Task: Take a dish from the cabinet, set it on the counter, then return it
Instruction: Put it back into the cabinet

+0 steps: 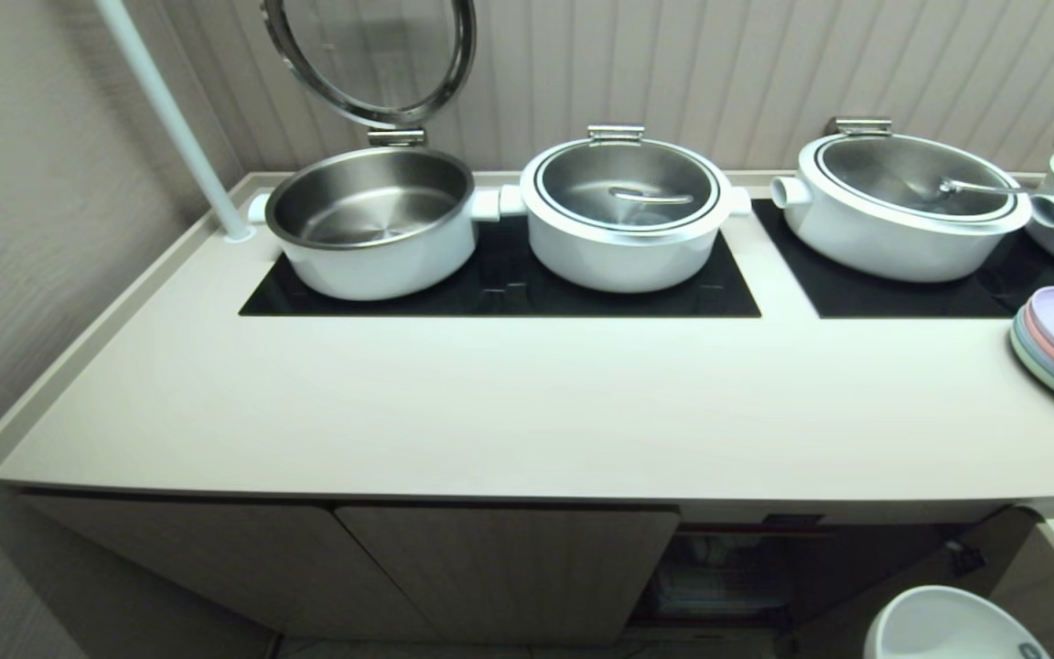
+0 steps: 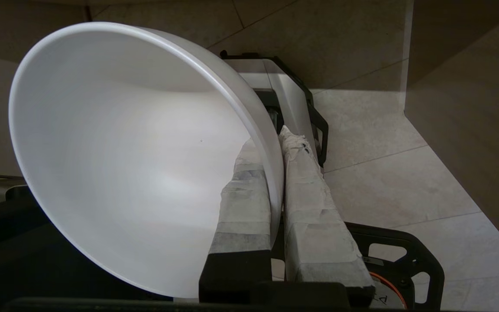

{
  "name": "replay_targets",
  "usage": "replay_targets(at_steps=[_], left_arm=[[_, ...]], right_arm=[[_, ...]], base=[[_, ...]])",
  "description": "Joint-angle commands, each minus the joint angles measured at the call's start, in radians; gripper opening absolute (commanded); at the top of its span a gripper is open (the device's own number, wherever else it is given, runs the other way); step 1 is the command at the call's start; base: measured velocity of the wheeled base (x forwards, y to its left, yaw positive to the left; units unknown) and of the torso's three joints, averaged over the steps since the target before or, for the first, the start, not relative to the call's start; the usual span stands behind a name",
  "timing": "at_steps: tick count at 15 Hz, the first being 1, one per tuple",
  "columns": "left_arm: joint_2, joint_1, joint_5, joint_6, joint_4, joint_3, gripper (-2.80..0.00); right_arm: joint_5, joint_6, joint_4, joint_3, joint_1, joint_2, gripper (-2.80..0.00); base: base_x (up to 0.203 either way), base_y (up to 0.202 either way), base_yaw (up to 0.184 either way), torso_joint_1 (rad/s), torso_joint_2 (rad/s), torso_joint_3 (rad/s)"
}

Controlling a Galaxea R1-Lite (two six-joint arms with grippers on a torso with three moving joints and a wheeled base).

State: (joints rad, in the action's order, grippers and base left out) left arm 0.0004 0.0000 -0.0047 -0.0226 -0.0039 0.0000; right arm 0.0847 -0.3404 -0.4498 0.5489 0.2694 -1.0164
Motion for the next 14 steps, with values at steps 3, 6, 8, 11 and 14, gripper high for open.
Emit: replay_targets(at_steps=[3, 6, 8, 11, 14], left_arm=[[0.000, 0.000, 0.000, 0.000, -0.001, 0.000, -2.80], [0.000, 0.000, 0.000, 0.000, -0.001, 0.000, -2.80], [0.000, 0.000, 0.000, 0.000, -0.001, 0.000, -2.80], [0.000, 0.000, 0.000, 0.000, -0.001, 0.000, -2.80], [0.000, 0.000, 0.000, 0.000, -0.001, 0.000, -2.80]], right_arm=[[0.001, -0.005, -0.005, 0.000, -0.001, 0.005, -2.80], [0.001, -0.005, -0.015, 0.002, 0.001, 0.004, -2.80], [0.000, -0.005, -0.017, 0.002, -0.001, 0.002, -2.80], [0.001, -0.006, -0.018, 0.011, -0.001, -0.001, -2.80], [0.000, -0.009, -0.018, 0.012, -0.001, -0.001, -2.80]], base=[[0.000, 0.000, 0.000, -0.066, 0.14, 0.078], [0.000, 0.000, 0.000, -0.074, 0.15, 0.085], [0.000, 0.000, 0.000, -0.089, 0.18, 0.094], [0.000, 0.000, 0.000, -0.088, 0.19, 0.103], [0.000, 0.000, 0.000, -0.116, 0.24, 0.125]])
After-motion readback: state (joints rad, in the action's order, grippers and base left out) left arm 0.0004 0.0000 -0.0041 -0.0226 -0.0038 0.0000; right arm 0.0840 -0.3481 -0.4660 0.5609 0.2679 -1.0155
